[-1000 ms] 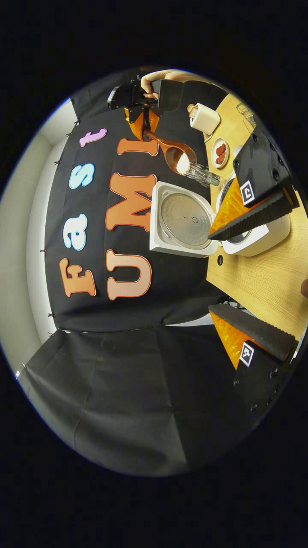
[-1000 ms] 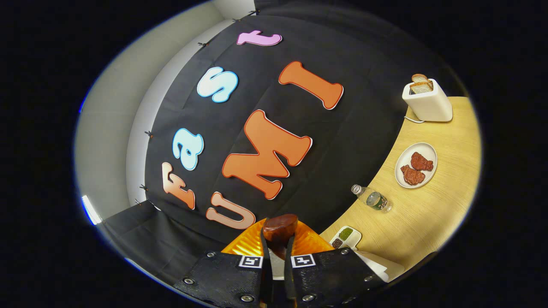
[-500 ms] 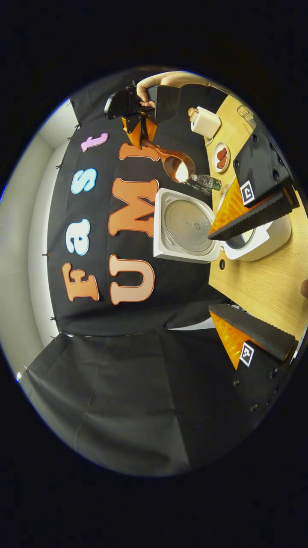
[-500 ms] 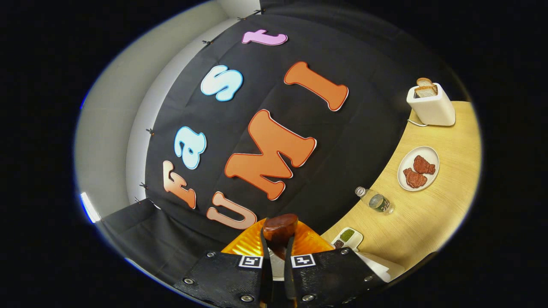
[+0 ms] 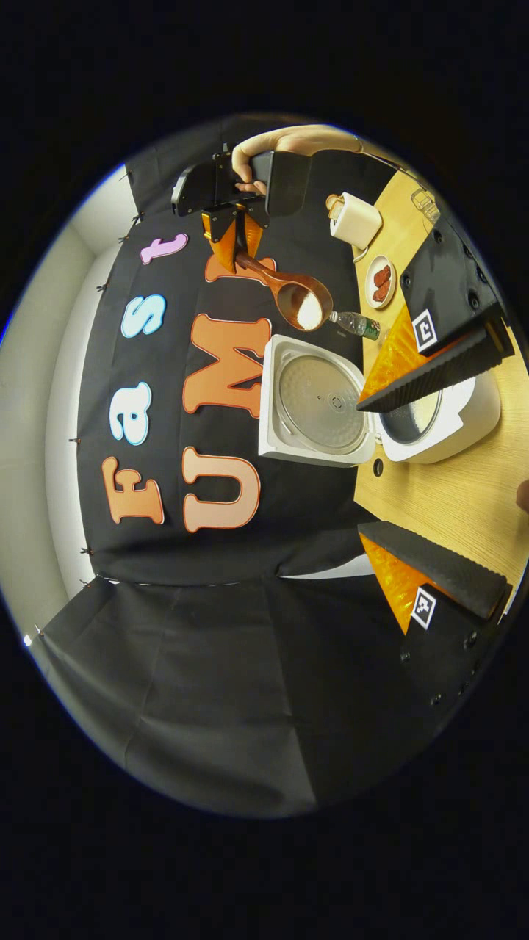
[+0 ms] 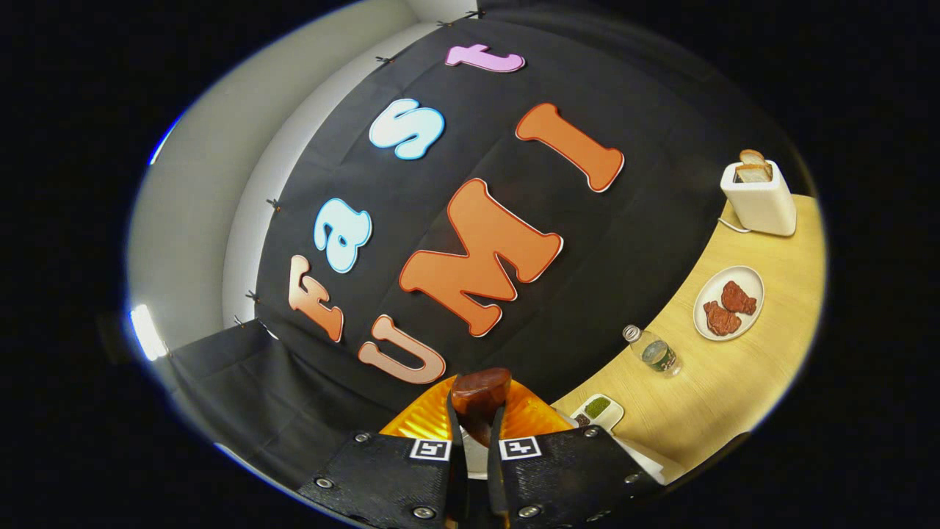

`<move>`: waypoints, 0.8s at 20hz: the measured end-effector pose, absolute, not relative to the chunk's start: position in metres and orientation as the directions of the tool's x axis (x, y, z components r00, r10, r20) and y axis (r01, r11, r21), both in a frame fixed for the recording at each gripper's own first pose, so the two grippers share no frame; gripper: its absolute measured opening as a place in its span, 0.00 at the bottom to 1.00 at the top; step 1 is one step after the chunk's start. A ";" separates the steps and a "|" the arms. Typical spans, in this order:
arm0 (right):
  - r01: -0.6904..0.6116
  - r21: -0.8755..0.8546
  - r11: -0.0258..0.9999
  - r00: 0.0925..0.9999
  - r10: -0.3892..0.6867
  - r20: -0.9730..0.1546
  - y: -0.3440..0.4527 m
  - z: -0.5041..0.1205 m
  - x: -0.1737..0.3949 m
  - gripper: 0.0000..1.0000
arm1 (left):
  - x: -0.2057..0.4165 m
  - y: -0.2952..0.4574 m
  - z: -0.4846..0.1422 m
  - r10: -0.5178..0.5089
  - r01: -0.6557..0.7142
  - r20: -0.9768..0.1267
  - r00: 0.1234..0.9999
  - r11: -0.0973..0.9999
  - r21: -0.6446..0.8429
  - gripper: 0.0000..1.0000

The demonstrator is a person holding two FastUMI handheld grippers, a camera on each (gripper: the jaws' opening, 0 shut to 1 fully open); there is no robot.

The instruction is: Close the left gripper, press the button to open the rice cooker; take a wooden spoon from the chopstick holder with the right hand, scoop a spoonful of rice and pour it into the rice cooker, then put the wooden spoon back into the chopstick holder.

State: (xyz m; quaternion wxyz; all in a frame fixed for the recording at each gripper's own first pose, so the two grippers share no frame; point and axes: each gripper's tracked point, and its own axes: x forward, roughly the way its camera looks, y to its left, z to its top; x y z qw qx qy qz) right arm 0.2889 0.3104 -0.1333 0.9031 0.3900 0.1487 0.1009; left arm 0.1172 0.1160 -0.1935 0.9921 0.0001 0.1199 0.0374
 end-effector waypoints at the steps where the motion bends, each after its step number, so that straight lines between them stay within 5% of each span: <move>1: -0.070 0.728 0.682 0.939 0.292 -0.184 0.309 -0.132 0.288 0.10 | 0.118 0.116 -0.195 0.074 -0.073 -0.238 0.968 0.997 0.012 1.00; 16: -0.173 0.610 0.774 0.936 0.322 -0.143 0.333 -0.123 0.279 0.10 | 0.115 0.110 -0.197 0.059 -0.056 -0.244 0.968 0.998 0.020 1.00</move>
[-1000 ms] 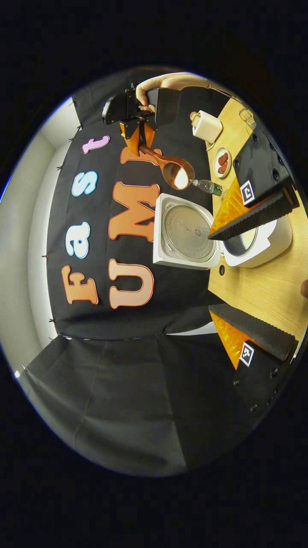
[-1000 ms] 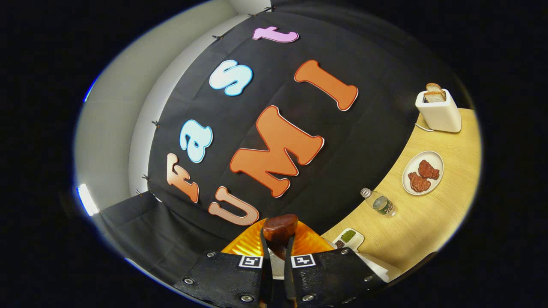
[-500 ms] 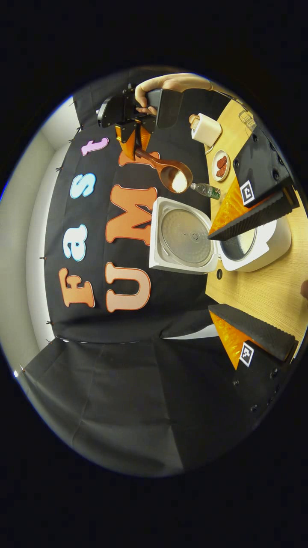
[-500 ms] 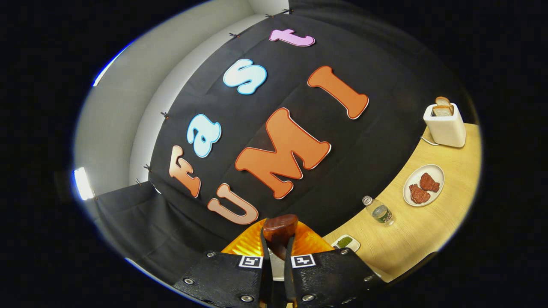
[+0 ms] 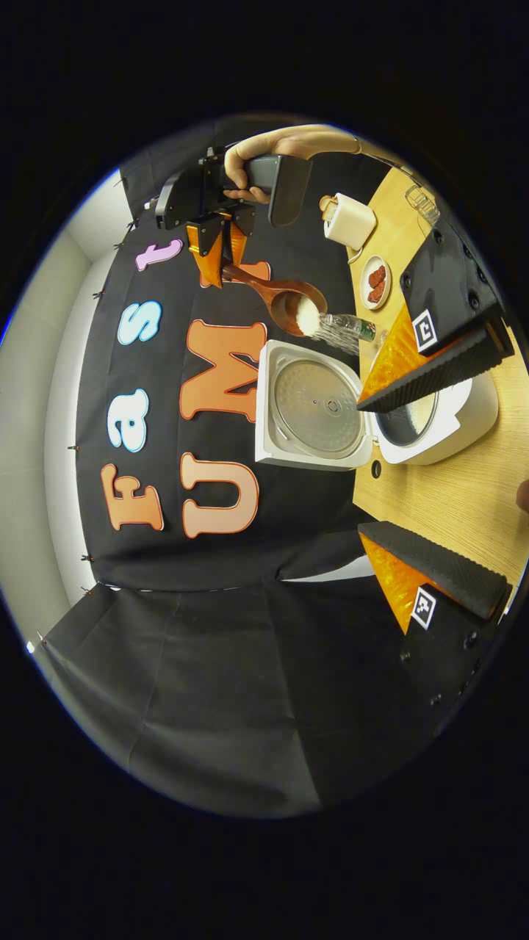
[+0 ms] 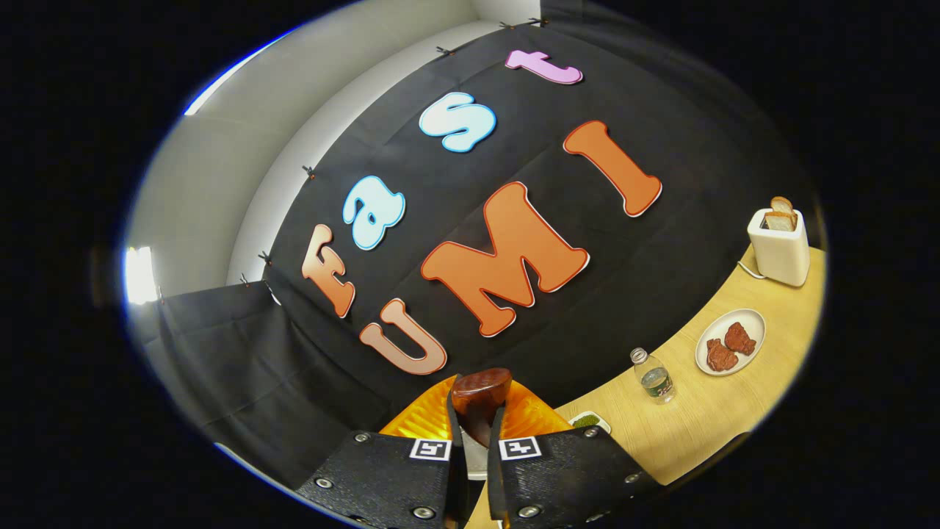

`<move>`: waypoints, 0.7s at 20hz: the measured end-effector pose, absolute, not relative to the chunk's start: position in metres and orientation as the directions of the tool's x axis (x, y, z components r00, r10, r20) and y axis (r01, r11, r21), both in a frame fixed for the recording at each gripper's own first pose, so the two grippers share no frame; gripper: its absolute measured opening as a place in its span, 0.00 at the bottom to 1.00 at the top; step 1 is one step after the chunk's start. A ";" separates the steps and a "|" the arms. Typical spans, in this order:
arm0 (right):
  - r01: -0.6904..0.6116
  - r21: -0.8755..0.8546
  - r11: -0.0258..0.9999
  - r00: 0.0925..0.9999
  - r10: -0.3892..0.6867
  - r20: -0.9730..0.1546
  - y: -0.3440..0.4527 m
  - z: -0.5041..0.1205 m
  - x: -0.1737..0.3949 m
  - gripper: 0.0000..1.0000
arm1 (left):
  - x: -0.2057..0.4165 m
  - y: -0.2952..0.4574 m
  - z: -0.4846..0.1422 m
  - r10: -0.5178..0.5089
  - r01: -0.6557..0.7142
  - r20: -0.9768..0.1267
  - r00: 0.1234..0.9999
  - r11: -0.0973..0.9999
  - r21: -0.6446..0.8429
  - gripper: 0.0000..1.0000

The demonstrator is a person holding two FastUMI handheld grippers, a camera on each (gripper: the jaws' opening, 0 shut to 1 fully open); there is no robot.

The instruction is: Close the left gripper, press the button to open the rice cooker; take a wooden spoon from the chopstick holder with the right hand, scoop a spoonful of rice and pour it into the rice cooker, then put the wooden spoon back into the chopstick holder.

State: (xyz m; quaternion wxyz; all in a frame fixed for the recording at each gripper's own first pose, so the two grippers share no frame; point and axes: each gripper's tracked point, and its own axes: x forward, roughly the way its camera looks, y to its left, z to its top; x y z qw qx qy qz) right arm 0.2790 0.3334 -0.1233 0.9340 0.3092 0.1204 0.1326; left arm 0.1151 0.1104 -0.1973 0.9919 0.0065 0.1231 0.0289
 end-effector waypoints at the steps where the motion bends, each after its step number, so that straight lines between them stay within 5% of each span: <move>1: -0.176 0.602 0.779 0.936 0.321 -0.142 0.334 -0.124 0.279 0.10 | 0.115 0.110 -0.199 0.057 -0.054 -0.245 0.968 0.998 0.018 1.00; 14: -0.260 0.477 0.839 0.928 0.355 -0.117 0.360 -0.125 0.272 0.10 | 0.116 0.114 -0.197 0.065 -0.061 -0.239 0.969 0.998 0.021 1.00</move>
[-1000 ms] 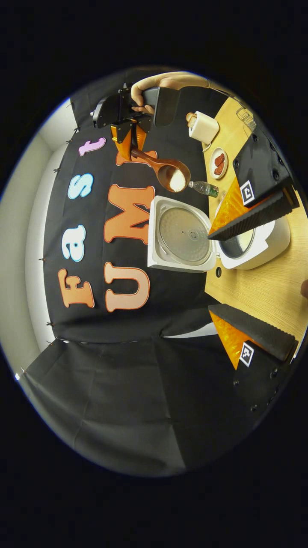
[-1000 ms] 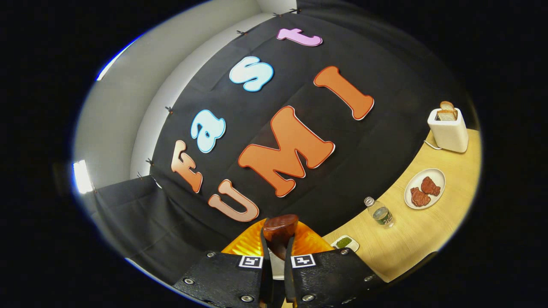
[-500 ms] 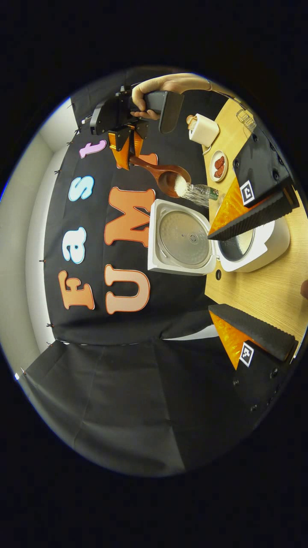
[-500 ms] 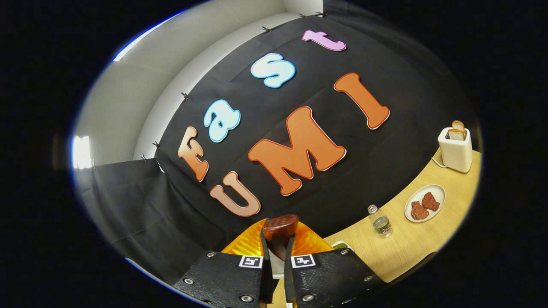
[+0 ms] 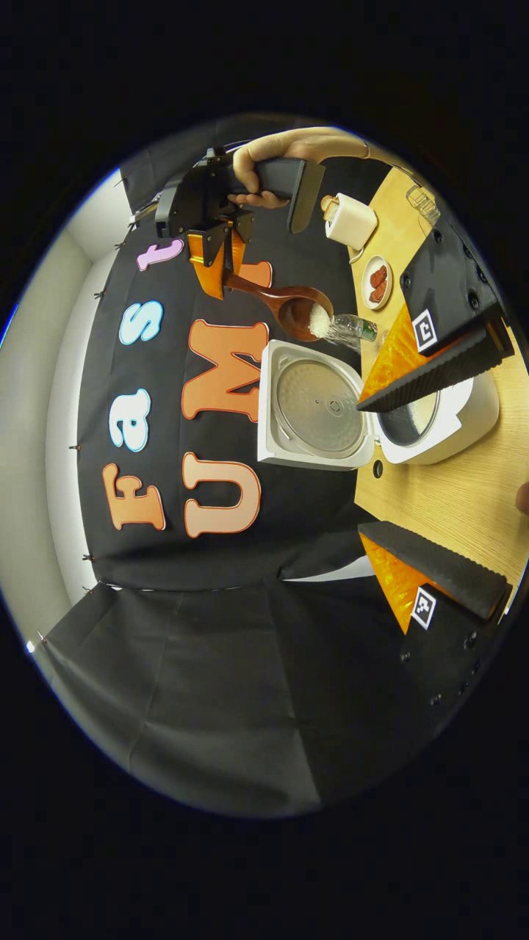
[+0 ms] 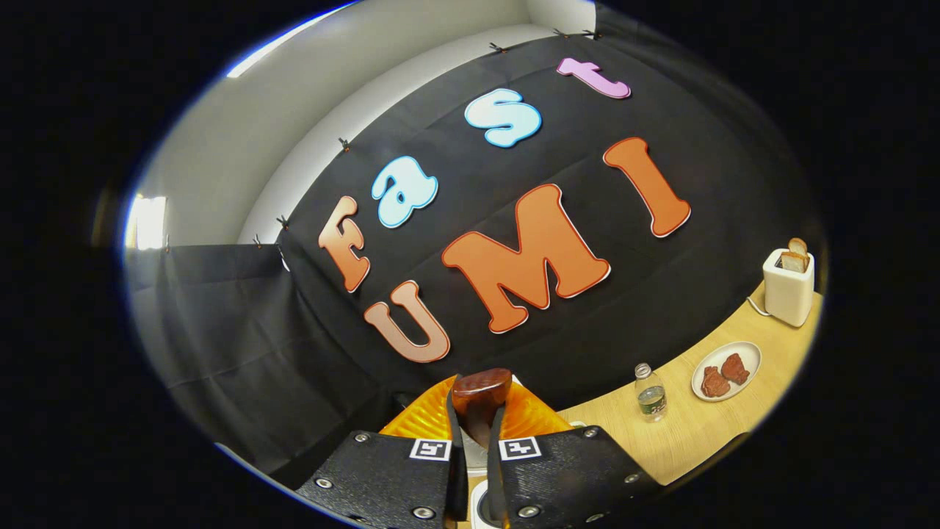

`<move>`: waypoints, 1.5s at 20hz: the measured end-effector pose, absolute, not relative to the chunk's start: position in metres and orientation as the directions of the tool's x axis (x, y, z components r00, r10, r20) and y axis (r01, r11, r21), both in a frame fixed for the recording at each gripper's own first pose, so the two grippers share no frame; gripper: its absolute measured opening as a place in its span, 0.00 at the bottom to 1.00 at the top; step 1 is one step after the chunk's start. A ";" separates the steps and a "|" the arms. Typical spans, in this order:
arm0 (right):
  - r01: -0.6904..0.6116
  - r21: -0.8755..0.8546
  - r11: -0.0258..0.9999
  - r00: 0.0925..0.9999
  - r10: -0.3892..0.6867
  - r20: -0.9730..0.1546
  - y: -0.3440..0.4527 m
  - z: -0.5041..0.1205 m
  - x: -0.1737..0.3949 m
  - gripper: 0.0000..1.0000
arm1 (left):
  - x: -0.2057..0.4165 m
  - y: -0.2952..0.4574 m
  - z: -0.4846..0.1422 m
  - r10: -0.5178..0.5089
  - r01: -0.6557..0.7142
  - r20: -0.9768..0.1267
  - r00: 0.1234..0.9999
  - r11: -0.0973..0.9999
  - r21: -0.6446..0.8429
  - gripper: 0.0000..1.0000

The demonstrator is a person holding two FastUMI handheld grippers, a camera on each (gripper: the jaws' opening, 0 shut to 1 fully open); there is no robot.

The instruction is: Close the left gripper, press the button to open the rice cooker; take a wooden spoon from the chopstick holder with the right hand, scoop a spoonful of rice and pour it into the rice cooker, then put the wooden spoon back into the chopstick holder.

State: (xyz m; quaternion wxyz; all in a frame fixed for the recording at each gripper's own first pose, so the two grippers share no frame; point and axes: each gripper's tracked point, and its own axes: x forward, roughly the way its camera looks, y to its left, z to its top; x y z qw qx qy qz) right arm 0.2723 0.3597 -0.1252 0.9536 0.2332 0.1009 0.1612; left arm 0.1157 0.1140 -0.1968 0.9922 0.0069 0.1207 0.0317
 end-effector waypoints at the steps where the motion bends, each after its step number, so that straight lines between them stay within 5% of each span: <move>1: -0.267 0.464 0.845 0.927 0.356 -0.114 0.362 -0.124 0.272 0.10 | 0.116 0.115 -0.199 0.065 -0.062 -0.242 0.968 0.998 0.021 1.00; 30: -0.479 0.045 0.877 0.872 0.481 -0.086 0.425 -0.157 0.261 0.10 | 0.118 0.141 -0.213 0.093 -0.099 -0.251 0.963 0.995 -0.014 1.00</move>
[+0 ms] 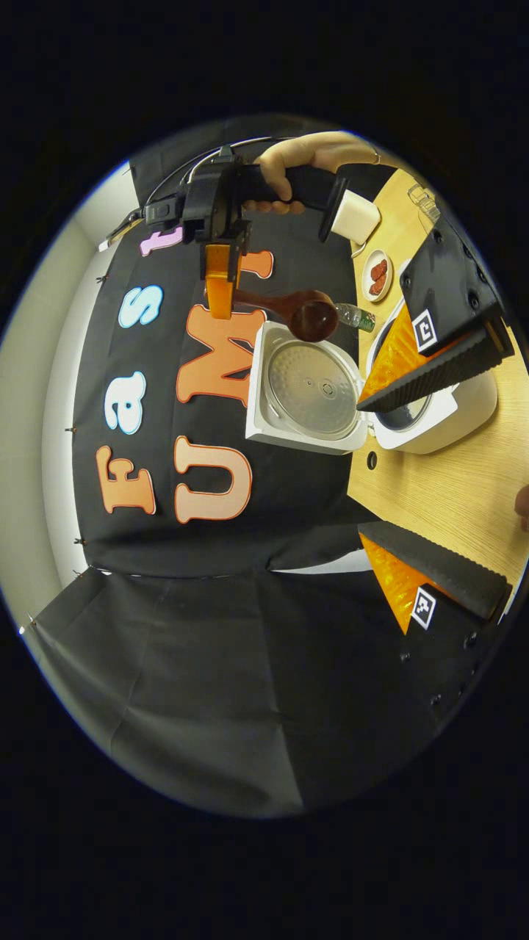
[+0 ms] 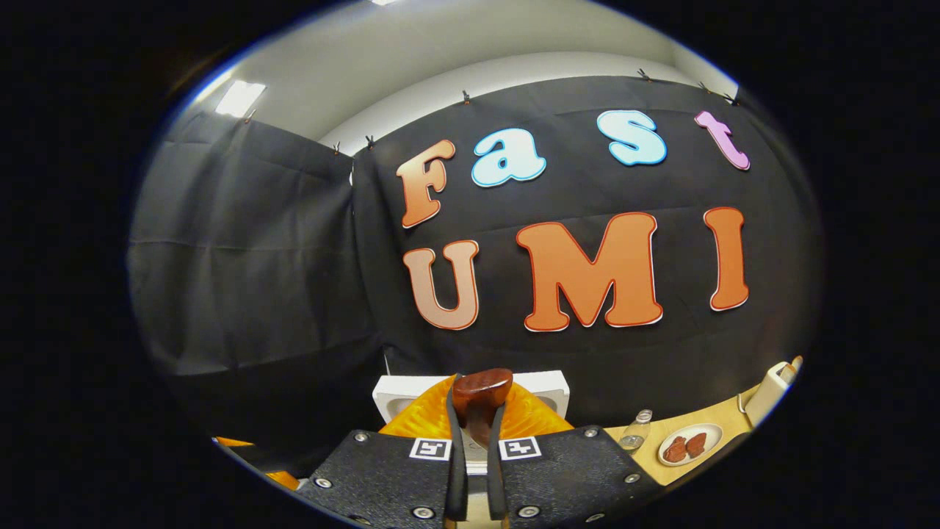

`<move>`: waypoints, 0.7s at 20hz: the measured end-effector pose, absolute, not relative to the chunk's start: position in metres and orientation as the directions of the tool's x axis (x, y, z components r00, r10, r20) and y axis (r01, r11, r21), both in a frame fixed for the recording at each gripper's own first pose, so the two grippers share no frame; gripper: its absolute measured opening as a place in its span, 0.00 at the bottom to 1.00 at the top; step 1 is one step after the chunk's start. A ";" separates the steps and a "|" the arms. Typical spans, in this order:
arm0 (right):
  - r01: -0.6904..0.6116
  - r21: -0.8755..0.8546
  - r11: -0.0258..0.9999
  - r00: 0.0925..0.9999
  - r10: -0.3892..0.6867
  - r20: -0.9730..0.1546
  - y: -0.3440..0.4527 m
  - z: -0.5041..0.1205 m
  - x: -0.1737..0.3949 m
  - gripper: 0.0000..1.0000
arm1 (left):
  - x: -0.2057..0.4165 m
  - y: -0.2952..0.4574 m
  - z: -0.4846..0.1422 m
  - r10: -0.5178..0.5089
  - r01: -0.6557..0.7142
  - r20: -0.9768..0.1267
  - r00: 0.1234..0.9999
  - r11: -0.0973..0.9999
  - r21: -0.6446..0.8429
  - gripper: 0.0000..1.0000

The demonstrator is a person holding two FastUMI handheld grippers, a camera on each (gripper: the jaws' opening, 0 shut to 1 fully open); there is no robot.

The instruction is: Close the left gripper, press the button to open the rice cooker; take a wooden spoon from the chopstick holder with the right hand, scoop a spoonful of rice and pour it into the rice cooker, then put the wooden spoon back into the chopstick holder.

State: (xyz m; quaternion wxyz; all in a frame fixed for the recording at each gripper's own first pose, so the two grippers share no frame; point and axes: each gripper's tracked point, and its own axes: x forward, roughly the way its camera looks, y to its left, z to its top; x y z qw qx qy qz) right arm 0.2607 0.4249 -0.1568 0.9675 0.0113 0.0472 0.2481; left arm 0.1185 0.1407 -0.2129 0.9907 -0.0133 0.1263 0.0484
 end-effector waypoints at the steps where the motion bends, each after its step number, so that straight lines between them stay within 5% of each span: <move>1: -0.481 0.047 0.876 0.872 0.483 -0.084 0.423 -0.157 0.261 0.10 | 0.118 0.140 -0.215 0.095 -0.101 -0.254 0.963 0.995 -0.014 1.00; 14: -0.351 0.104 0.931 0.932 0.358 -0.058 0.304 -0.130 0.258 0.10 | 0.120 0.116 -0.210 0.078 -0.085 -0.246 0.966 0.996 -0.018 1.00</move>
